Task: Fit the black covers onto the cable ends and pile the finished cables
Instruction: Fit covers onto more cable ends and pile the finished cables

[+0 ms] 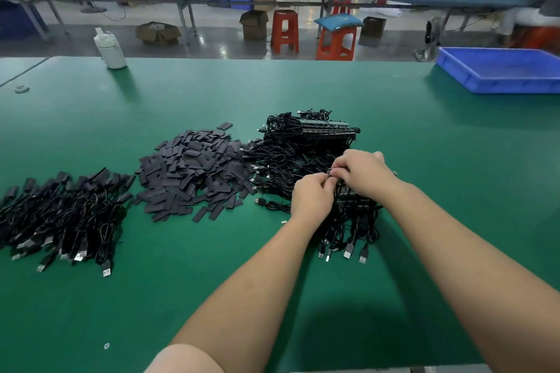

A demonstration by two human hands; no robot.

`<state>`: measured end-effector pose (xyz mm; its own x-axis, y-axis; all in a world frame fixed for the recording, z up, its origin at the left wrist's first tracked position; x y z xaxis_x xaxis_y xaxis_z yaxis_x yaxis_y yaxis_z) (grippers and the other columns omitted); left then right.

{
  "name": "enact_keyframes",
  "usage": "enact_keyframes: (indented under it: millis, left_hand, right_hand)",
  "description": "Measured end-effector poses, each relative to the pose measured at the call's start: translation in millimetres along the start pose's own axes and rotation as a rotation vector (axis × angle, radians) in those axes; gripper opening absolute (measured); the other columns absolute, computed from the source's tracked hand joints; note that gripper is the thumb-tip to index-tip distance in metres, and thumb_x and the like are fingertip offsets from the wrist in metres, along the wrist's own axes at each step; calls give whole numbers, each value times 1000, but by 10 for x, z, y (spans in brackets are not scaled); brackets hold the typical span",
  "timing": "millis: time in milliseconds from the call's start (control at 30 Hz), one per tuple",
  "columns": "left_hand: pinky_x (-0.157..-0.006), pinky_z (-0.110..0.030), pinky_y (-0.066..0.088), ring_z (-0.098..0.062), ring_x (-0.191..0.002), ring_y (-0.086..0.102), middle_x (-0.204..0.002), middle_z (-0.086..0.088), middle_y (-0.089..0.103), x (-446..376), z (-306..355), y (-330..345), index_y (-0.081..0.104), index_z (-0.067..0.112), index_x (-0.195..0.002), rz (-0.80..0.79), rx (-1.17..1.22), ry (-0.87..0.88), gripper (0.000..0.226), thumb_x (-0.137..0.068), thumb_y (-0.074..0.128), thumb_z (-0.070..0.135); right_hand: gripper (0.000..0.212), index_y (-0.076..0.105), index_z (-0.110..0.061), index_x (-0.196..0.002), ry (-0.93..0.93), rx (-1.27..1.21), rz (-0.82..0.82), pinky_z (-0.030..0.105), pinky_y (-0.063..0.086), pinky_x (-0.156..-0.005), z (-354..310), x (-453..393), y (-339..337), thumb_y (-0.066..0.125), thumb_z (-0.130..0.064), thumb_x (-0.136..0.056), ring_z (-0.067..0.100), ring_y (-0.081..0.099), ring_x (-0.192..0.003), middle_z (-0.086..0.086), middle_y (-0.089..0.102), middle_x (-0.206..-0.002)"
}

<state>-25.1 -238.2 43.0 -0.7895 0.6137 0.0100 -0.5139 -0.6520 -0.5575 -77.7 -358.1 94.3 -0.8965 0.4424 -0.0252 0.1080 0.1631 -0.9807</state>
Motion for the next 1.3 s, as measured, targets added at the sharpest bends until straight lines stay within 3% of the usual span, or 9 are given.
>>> enact_keyframes:
  millis: [133, 367, 500, 667, 833, 967, 1067, 1167, 1300]
  left_hand:
    - [-57, -30, 39, -24, -64, 54, -59, 4, 54, 39, 62, -31, 60, 20, -68, 113, -167, -25, 35, -96, 50, 37]
    - [-53, -30, 35, -24, -63, 56, -62, 2, 55, 75, 40, -203, 49, 19, -63, 222, -157, -63, 40, -99, 48, 37]
    - [-60, -31, 34, -17, -67, 48, -71, 1, 55, 75, -113, -532, 49, 20, -67, 243, -52, 54, 34, -97, 57, 33]
    - [-60, -22, 29, -7, -65, 46, -69, 7, 51, 167, -152, -932, 51, 21, -66, 351, 59, 186, 32, -96, 59, 29]
    - [-68, -41, 50, -21, -70, 61, -72, -1, 61, 226, -118, -1218, 60, 18, -73, 379, 161, 238, 28, -94, 59, 37]
    - [-73, -44, 55, -11, -69, 64, -77, 4, 69, 256, -121, -1357, 63, 29, -78, 428, 247, 256, 18, -91, 58, 40]
    - [-77, -44, 55, -10, -71, 67, -73, 7, 68, 263, -104, -1345, 60, 28, -74, 406, 178, 297, 19, -91, 58, 37]
    - [-78, -42, 54, -12, -73, 67, -71, 6, 66, 254, -156, -1369, 60, 31, -71, 468, 149, 263, 22, -93, 60, 29]
    - [-75, -42, 58, -6, -70, 70, -80, 0, 71, 237, -243, -1506, 67, 24, -88, 478, 266, 198, 12, -96, 58, 23]
  right_hand:
    - [27, 73, -28, -97, -52, 107, 35, 37, 25, -82, -81, -3, -16, 47, -30, -103, 18, 55, -86, -11, 56, -85]
    - [26, 74, -27, -109, -60, 169, 92, 39, 37, -90, -113, -44, 36, 50, -33, -103, 23, 60, -104, -5, 65, -102]
    - [40, 56, -27, -139, -32, 239, 118, 43, 27, -112, 55, -4, 85, 53, -39, -101, 25, 43, -134, 0, 57, -138]
    - [46, 51, -18, -144, -173, 73, 178, 43, 20, -123, -158, 91, 194, 50, -37, -102, 23, 33, -147, 1, 52, -149]
    - [44, 52, -21, -144, -237, 96, 120, 41, 8, -126, -306, 238, 416, 51, -22, -100, 23, 21, -152, 0, 45, -154]
    - [50, 50, -18, -145, -171, 23, 101, 40, 7, -126, -368, 226, 451, 50, -12, -96, 24, 20, -152, 4, 40, -158]
    - [47, 56, -18, -140, -133, -276, -23, 39, 30, -120, -488, 236, 417, 50, -10, -94, 21, 47, -135, 4, 56, -143]
    - [39, 63, -24, -130, -92, -394, -94, 27, 55, -74, -531, 269, 400, 49, -15, -94, 15, 65, -74, -9, 71, -99]
    - [36, 65, -28, -123, 3, -507, -76, 26, 54, -72, -498, 301, 342, 42, -14, -98, 13, 65, -76, -6, 71, -109]
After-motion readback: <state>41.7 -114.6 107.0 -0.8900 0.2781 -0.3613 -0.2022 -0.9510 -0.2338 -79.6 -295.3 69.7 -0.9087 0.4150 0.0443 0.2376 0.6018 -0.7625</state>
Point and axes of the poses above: each hand's wrist, its own x-axis away from the middle knuckle, its own y-axis out of the palm, z = x × y, the point moved 2 cm from there along -x, towards the middle knuckle
